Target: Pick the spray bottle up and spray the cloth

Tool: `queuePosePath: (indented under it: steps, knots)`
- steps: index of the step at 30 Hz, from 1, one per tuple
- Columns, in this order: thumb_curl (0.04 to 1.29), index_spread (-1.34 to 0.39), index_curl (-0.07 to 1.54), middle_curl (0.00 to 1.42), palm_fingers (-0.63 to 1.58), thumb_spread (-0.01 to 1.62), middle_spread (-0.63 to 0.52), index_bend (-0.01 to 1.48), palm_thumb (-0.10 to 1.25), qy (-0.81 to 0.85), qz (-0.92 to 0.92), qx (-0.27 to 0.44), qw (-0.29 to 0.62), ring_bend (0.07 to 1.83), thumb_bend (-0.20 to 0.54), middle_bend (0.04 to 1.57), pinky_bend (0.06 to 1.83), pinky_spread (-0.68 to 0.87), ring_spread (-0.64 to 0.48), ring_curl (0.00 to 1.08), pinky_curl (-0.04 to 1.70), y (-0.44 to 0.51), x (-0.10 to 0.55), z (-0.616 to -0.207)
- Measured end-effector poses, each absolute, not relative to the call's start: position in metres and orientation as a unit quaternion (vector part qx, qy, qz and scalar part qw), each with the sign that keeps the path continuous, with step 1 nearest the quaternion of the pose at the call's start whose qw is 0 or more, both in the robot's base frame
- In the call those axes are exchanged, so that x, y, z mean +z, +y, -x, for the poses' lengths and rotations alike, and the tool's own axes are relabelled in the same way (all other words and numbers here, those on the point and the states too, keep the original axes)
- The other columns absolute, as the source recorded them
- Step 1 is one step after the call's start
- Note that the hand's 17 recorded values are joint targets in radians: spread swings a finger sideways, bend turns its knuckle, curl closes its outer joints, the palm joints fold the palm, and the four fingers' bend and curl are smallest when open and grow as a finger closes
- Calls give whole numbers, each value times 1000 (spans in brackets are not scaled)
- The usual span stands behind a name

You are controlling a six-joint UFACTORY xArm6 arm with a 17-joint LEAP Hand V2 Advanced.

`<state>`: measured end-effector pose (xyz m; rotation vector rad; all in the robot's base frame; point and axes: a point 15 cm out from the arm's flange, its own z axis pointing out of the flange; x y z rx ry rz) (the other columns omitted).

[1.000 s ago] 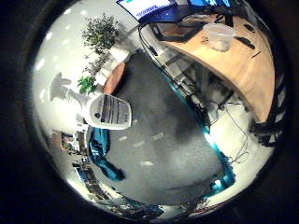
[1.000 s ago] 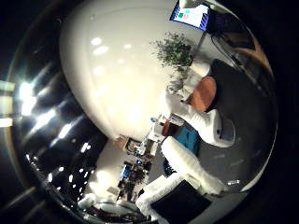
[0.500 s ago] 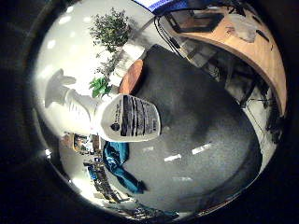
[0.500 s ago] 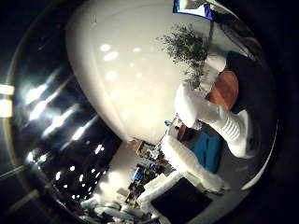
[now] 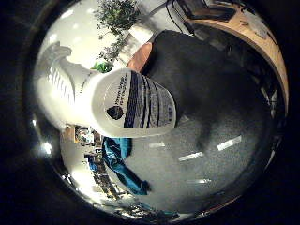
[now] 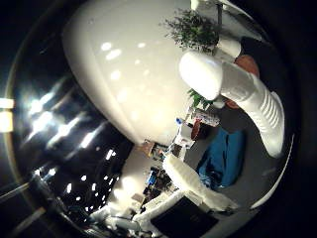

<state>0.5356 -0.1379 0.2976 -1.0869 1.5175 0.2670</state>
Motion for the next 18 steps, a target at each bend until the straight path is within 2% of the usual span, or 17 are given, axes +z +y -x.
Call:
queuePosePath:
  steps: [6,18]
  knots:
    - [290,-214,251,321,7,1012,229,153,607,652,474,127,578,382,-25,198,513,415,236,260,315,-127,282,-539]
    - [294,-168,253,333,45,1008,232,151,611,651,479,131,574,385,-25,224,486,392,226,258,306,-123,274,-545]
